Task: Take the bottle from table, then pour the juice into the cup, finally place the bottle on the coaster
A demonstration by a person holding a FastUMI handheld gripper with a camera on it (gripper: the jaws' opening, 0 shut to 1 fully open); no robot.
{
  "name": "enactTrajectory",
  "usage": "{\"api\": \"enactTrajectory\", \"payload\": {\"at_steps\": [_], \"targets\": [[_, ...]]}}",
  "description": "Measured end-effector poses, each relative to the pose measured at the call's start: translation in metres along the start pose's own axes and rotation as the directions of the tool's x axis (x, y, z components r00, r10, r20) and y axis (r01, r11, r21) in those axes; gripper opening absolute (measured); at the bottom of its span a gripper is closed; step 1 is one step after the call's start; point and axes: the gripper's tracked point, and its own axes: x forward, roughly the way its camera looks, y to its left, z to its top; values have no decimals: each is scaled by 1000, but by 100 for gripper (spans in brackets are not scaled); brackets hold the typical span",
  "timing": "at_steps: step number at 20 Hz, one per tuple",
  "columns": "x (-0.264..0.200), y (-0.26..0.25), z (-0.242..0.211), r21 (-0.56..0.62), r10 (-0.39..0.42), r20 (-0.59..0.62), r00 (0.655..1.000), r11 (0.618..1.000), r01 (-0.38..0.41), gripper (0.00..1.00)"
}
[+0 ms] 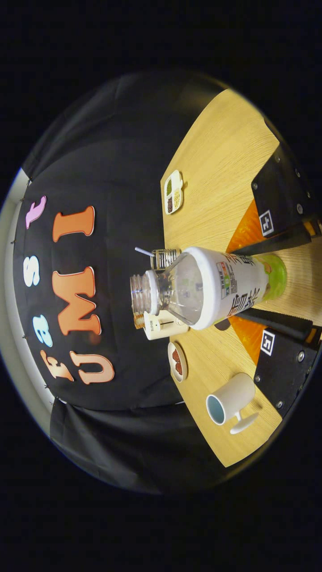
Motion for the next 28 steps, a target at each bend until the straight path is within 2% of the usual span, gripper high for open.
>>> {"api": "enactTrajectory", "payload": {"at_steps": [2, 7, 10, 15, 22, 26, 28], "targets": [[0, 7, 14, -53, 9, 13, 1000, 999, -9, 61], [9, 16, 31, -249, -44, 17, 999, 967, 47, 61], [16, 31, 34, -378, -45, 5, 999, 925, 43, 61], [25, 57, 45, -528, -15, 14, 1000, 849, 20, 61], [33, 92, 50, -760, 17, 74, 997, 648, 46, 61], [39, 97, 59, -862, -4, 149, 989, 490, 132, 60], [41, 100, 63, -892, 1, 167, 986, 426, 150, 60]]}}
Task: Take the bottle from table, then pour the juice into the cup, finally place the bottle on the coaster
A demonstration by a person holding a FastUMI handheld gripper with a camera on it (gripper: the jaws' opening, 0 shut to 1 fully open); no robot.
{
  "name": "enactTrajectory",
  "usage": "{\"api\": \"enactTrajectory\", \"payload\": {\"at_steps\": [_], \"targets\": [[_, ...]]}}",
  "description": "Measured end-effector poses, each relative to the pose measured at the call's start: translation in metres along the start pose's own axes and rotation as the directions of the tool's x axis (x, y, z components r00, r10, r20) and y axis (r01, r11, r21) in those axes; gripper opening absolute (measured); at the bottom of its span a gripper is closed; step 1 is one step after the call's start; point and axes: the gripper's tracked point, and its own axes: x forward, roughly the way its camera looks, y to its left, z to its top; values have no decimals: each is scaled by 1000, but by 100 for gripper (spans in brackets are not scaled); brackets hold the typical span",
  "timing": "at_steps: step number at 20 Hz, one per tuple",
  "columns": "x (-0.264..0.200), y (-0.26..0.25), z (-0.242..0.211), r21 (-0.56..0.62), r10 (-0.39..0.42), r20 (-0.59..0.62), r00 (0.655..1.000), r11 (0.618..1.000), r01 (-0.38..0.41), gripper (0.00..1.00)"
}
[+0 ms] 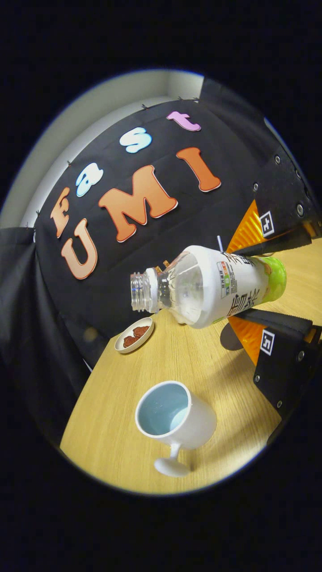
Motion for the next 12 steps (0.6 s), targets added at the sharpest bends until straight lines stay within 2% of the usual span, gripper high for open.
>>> {"api": "enactTrajectory", "payload": {"at_steps": [3, 7, 12], "targets": [[4, 0, 8, -121, -9, 34, 999, 993, 13, 60], [4, 4, 23, -274, -20, 90, 996, 961, 44, 60], [11, 17, 24, -360, -1, 97, 995, 932, 36, 60]]}}
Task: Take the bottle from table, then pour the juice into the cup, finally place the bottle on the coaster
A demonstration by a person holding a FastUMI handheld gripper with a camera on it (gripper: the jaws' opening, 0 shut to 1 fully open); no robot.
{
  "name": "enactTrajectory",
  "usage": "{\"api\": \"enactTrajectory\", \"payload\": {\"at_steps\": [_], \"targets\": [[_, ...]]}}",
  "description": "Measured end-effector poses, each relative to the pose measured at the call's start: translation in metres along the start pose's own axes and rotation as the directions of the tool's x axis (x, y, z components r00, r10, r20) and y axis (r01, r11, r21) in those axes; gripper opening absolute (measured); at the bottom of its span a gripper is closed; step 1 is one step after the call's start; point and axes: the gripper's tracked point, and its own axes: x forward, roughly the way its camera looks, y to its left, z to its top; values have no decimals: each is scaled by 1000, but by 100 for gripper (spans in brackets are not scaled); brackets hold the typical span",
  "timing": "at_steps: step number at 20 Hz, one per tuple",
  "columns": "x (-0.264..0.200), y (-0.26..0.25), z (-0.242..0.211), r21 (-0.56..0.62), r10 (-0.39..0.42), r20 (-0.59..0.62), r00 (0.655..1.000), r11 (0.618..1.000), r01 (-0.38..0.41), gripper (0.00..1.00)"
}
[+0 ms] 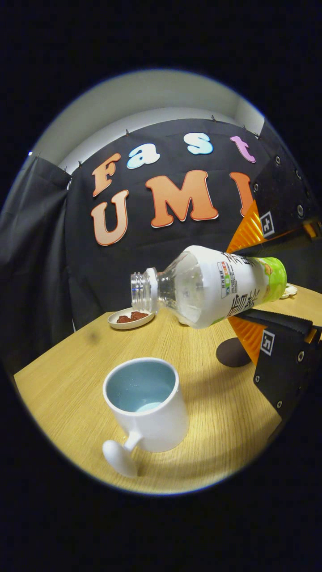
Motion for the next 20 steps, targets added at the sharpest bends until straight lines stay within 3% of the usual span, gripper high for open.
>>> {"api": "enactTrajectory", "payload": {"at_steps": [13, 20], "targets": [[-5, 6, 8, -219, -45, 53, 998, 974, 55, 60], [-5, 5, 9, -248, -47, 53, 997, 967, 58, 60]]}}
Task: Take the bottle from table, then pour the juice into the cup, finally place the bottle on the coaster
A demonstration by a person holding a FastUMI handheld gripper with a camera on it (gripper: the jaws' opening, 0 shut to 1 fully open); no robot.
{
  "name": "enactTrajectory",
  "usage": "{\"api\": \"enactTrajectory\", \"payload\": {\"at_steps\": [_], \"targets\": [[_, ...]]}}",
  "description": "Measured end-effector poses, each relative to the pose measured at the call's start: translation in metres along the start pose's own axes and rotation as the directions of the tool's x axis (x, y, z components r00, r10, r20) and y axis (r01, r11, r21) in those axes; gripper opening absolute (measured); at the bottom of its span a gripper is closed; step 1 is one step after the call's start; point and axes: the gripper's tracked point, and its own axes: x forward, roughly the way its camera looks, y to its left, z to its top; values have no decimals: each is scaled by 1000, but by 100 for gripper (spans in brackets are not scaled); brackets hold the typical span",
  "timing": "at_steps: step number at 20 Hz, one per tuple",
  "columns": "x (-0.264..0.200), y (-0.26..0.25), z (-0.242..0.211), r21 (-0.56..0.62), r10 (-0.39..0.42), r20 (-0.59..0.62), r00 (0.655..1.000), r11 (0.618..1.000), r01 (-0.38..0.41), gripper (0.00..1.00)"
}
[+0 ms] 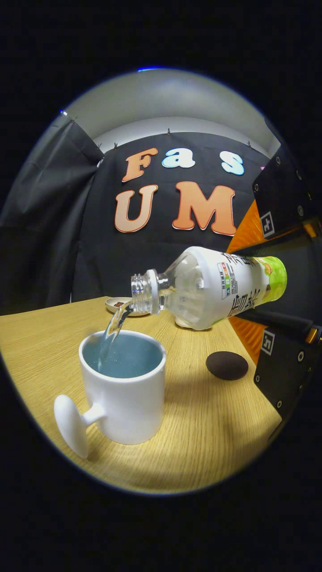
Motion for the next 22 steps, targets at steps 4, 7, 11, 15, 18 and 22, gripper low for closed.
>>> {"api": "enactTrajectory", "payload": {"at_steps": [4, 7, 11, 15, 18, 22], "targets": [[3, -7, -2, -15, -13, 0, 1000, 1000, 13, 60], [2, -8, -4, -37, -21, 4, 1000, 999, 21, 60], [2, -10, -4, -58, -28, 8, 1000, 998, 29, 60], [3, -15, -6, -68, -42, 8, 999, 997, 42, 60], [3, -20, -6, -83, -55, 10, 998, 995, 56, 60], [3, -20, -7, -107, -64, 13, 998, 992, 65, 60]]}}
